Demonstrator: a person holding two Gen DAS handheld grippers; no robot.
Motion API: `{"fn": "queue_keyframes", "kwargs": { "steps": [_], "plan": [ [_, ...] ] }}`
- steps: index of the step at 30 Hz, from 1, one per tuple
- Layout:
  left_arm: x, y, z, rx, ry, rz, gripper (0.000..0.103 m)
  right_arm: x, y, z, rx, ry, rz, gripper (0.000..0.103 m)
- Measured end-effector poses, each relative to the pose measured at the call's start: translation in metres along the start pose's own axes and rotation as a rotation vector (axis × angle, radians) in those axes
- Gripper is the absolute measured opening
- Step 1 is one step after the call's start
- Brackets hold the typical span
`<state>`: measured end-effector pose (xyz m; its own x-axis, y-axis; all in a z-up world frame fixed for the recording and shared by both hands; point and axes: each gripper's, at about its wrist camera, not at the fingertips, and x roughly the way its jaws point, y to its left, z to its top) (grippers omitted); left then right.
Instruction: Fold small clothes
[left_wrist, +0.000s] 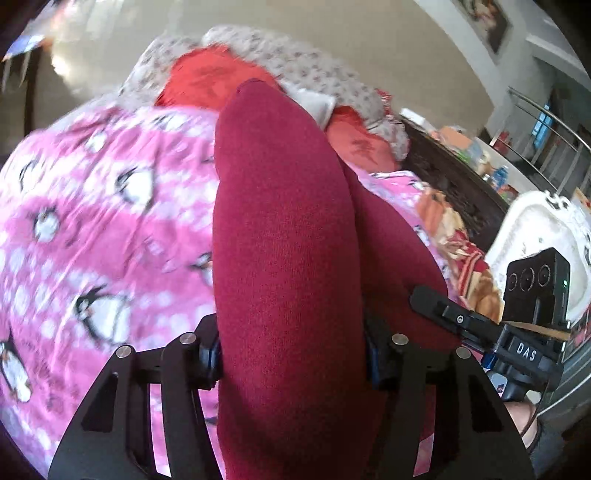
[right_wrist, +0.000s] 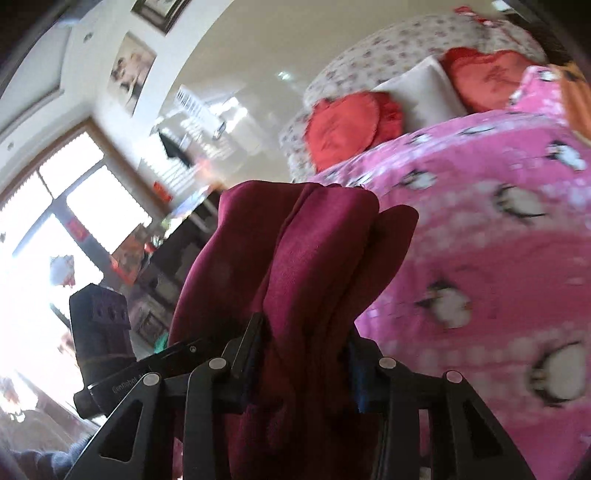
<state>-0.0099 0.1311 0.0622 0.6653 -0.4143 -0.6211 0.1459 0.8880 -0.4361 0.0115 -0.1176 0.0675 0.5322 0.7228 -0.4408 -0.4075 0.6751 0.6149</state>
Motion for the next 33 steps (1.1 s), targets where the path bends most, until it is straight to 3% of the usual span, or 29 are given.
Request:
{"fn": "queue_keyframes", "kwargs": {
  "steps": [2, 4, 5, 7, 10, 12, 15, 18, 19, 20, 22, 24, 25, 27, 29, 33],
  "plan": [
    [0.021, 0.015, -0.005, -0.033, 0.072, -0.011, 0.060, 0.018, -0.001, -0.007, -0.029, 0.032, -0.064, 0.038],
    [0.043, 0.023, -0.012, -0.062, 0.151, -0.009, 0.072, 0.034, -0.014, -0.016, -0.016, 0.096, -0.190, 0.040],
    [0.047, 0.026, -0.016, -0.075, 0.162, -0.010, 0.077, 0.034, -0.021, -0.020, 0.011, 0.103, -0.197, 0.042],
    [0.042, 0.031, -0.017, -0.109, 0.145, -0.042, 0.077, 0.026, -0.029, -0.020, 0.063, 0.087, -0.164, 0.045],
    [0.022, 0.031, -0.006, -0.099, 0.116, -0.024, 0.077, 0.008, -0.024, -0.015, 0.037, 0.063, -0.197, 0.045],
    [-0.003, 0.035, 0.011, -0.086, 0.017, 0.004, 0.077, -0.007, -0.006, -0.014, -0.058, 0.035, -0.216, 0.045],
    [-0.023, 0.030, 0.043, -0.087, -0.102, 0.005, 0.077, -0.019, 0.047, -0.016, -0.361, 0.008, -0.206, 0.045],
    [0.008, 0.018, 0.075, -0.047, -0.079, -0.042, 0.077, 0.005, 0.092, -0.020, -0.612, 0.075, -0.231, 0.045],
    [0.021, 0.015, 0.079, -0.047, -0.067, -0.033, 0.077, 0.012, 0.100, -0.023, -0.652, 0.090, -0.222, 0.045],
    [0.038, 0.012, 0.083, -0.048, -0.046, 0.021, 0.077, 0.023, 0.106, -0.025, -0.691, 0.111, -0.213, 0.045],
    [0.071, 0.012, 0.085, -0.034, 0.007, 0.110, 0.077, 0.045, 0.098, -0.031, -0.710, 0.166, -0.257, 0.045],
    [0.103, 0.018, 0.075, -0.031, 0.090, 0.185, 0.077, 0.068, 0.067, -0.036, -0.652, 0.237, -0.343, 0.046],
    [0.115, 0.019, 0.067, -0.010, 0.119, 0.213, 0.078, 0.074, 0.047, -0.041, -0.585, 0.256, -0.336, 0.048],
    [0.121, 0.012, 0.055, 0.066, 0.097, 0.271, 0.080, 0.060, 0.029, -0.049, -0.520, 0.163, -0.240, 0.049],
    [0.130, 0.009, 0.055, 0.080, 0.105, 0.304, 0.084, 0.063, 0.031, -0.044, -0.520, 0.165, -0.242, 0.049],
    [0.138, 0.014, 0.059, 0.074, 0.134, 0.295, 0.090, 0.066, 0.034, -0.046, -0.542, 0.157, -0.258, 0.051]
  ]
}}
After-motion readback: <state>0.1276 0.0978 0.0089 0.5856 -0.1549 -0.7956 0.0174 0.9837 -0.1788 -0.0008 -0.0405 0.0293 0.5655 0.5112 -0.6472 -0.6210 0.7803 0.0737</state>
